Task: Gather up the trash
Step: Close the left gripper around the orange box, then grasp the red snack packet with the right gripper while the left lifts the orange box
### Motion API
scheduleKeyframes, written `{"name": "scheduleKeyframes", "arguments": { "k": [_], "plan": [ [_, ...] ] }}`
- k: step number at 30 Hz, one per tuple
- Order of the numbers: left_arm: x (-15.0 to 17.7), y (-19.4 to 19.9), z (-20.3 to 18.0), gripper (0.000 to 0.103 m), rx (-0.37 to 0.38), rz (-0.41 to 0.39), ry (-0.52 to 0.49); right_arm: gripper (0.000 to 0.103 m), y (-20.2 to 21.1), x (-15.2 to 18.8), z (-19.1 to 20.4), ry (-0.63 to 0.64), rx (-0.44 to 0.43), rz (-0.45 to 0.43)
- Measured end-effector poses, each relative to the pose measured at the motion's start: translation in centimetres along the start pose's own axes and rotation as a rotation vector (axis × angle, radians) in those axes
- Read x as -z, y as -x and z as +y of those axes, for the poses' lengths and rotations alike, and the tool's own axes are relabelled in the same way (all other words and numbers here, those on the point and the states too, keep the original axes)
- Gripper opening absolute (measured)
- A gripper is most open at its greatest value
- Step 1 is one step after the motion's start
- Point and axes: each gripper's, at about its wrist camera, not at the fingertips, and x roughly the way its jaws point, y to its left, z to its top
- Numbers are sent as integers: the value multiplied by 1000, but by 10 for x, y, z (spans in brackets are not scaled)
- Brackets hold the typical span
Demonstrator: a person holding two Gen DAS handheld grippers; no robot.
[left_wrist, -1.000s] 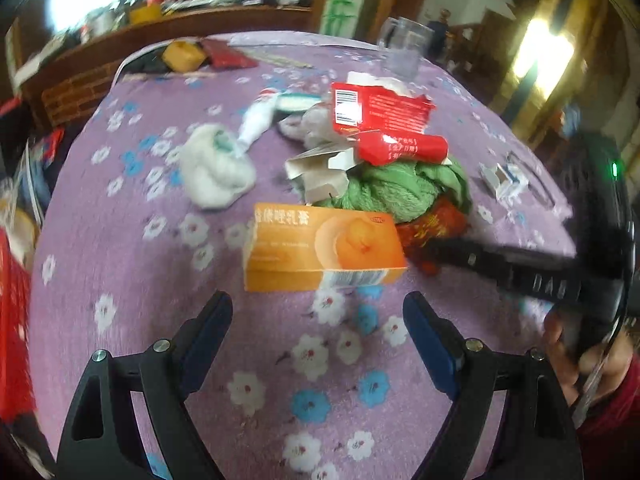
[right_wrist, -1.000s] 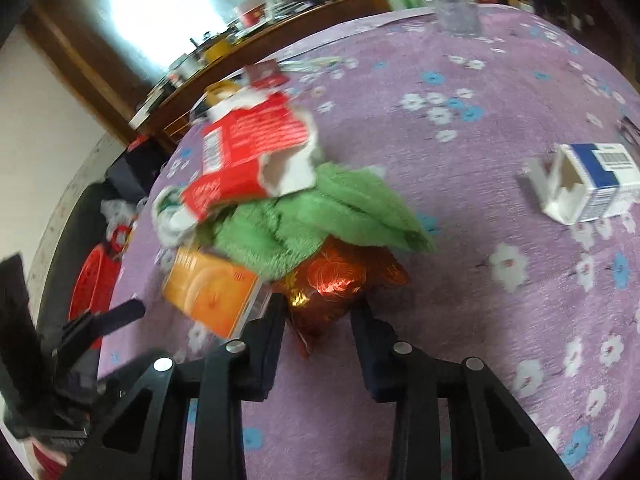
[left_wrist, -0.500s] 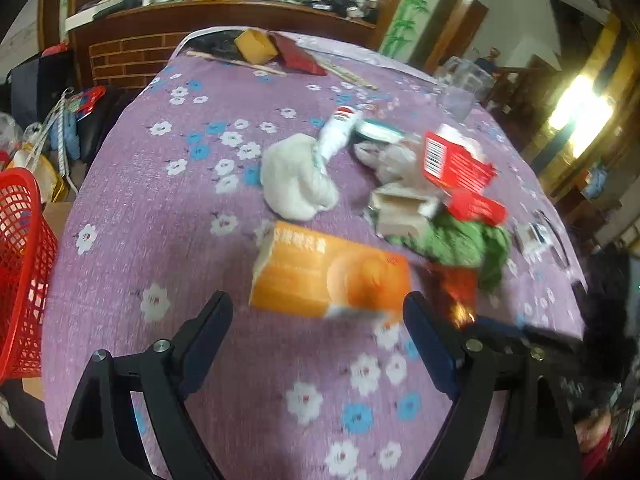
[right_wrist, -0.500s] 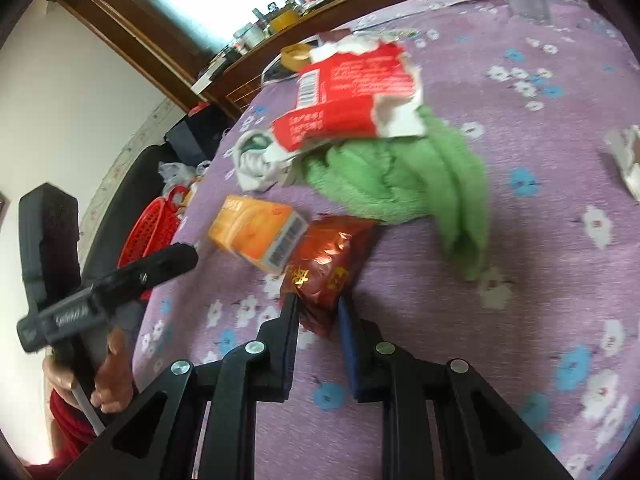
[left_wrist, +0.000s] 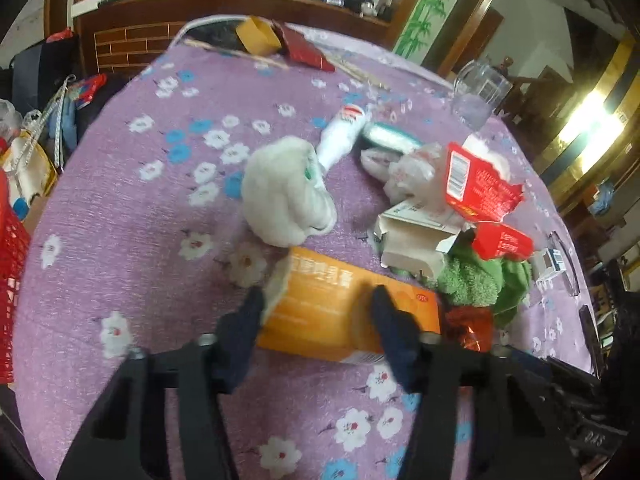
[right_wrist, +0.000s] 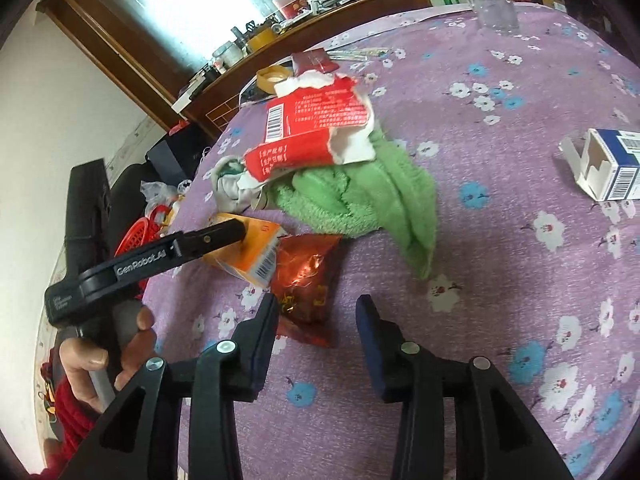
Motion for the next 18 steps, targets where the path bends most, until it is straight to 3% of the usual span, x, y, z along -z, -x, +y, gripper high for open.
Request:
{"name": "scheduleKeyframes", "arguments": {
  "k": [2,5,8,16,18],
  "plan": [
    [4,8,5,29,8,-13,6,50,0,-1,1,1,1,2],
    [9,18,8,17,32,-21,-12,52,-4,-2,6,10,6,6],
    [17,23,8,11,53,-13,-35,52,-12,-1,15,22,12,13],
    [44,37,-9,12,121,25,-201,52,-12,-2,16,14,35,13],
    [49,40,-12,24,119,33,-266,52,-8,-3,14,8,45,6]
  ]
}}
